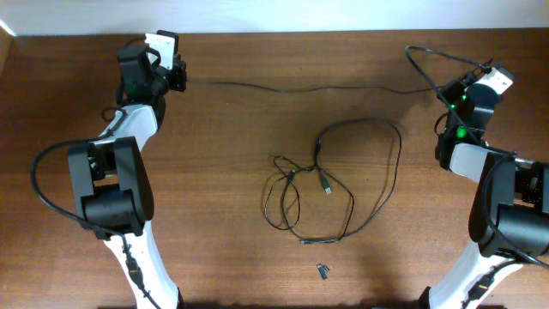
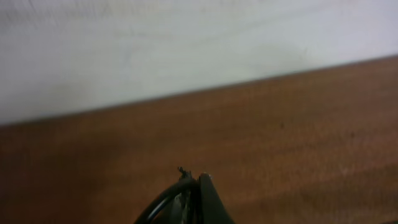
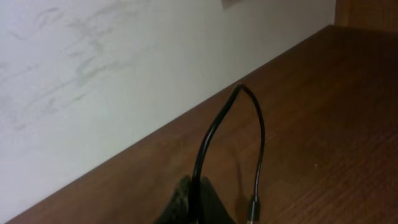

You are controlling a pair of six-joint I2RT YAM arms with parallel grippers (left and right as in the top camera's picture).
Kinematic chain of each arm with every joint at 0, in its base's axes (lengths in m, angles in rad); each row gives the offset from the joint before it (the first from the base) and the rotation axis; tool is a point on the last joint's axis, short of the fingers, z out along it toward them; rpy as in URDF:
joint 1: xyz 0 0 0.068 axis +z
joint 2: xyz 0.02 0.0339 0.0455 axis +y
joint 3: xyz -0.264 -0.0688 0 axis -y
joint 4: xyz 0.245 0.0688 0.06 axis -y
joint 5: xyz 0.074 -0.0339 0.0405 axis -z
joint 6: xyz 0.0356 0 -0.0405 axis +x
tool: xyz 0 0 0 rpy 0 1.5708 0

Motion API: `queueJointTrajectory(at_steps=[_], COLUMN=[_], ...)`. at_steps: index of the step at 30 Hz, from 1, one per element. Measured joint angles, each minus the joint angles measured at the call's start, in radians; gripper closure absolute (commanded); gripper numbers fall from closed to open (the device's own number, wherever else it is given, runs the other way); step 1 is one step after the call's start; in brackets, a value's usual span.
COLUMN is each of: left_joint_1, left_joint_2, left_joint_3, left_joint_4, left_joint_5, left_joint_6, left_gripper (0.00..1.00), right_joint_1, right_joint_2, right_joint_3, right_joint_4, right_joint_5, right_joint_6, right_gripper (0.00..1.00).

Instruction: Untangle cables

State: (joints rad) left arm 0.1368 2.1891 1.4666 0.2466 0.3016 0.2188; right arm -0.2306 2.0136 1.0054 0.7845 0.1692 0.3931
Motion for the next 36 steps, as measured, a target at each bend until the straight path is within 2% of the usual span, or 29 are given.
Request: queueJointTrajectory(at_steps=[1,2,3,4,5,6,8,13,18,22,25,31,34,36], left_joint_1=[0.000,0.000,0.000,0.000,0.000,0.000,0.000,0.000,0.006,0.010,0.023,0.077,0.093,0.085], left_joint_2=[0.003,0.008,0.017,0.025,0.031,0.037,0.045,0.045,0.046,0.045,0.016,-0.237,-0.344,-0.407], left_joint_3=[0.000,0.000,0.001,0.001,0.001,0.000,0.000,0.000,0.001,0.002,0.003,0.006,0.009,0.008], left_joint_4=[-0.019,-0.035,-0.066,-0.072,-0.092,-0.102,-0.111,-0.124,-0.227,-0.303,-0.346,-0.499,-0.688,-0.822], left_joint_5=[-0.001,-0.002,-0.003,-0.004,-0.007,-0.008,-0.007,-0.007,-0.008,0.002,0.009,0.013,0.013,0.014], left_joint_6=[0.000,0.000,0.000,0.003,0.001,-0.003,-0.003,-0.082,-0.285,-0.356,-0.370,-0.373,-0.307,-0.221], left_gripper=[0.99,0.90,0.67,0.19,0.01,0.01,0.01,0.01,0.01,0.01,0.01,0.01,0.01,0.01], right_joint_1=[0.000,0.000,0.000,0.000,0.000,0.000,0.000,-0.002,-0.002,-0.002,-0.006,-0.048,-0.050,-0.050], right_joint_2=[0.000,0.000,0.000,0.000,0.000,0.000,0.000,0.000,-0.003,-0.054,-0.111,-0.307,-0.457,-0.595], right_joint_3=[0.000,0.000,0.000,0.000,0.000,0.000,0.000,0.001,0.001,0.001,0.003,0.006,0.012,0.010], right_joint_4=[-0.011,-0.020,-0.035,-0.043,-0.052,-0.055,-0.056,-0.127,-0.224,-0.272,-0.345,-0.597,-0.780,-0.943], right_joint_5=[0.000,-0.001,-0.003,-0.003,-0.003,-0.003,-0.006,-0.011,-0.034,-0.040,-0.040,-0.045,-0.066,-0.110], right_joint_6=[0.002,-0.002,0.001,0.000,0.000,0.001,-0.002,0.000,0.000,-0.038,-0.082,-0.135,-0.196,-0.227], right_gripper=[0.86,0.82,0.72,0.58,0.46,0.30,0.20,0.07,0.04,0.01,0.00,0.01,0.01,0.01])
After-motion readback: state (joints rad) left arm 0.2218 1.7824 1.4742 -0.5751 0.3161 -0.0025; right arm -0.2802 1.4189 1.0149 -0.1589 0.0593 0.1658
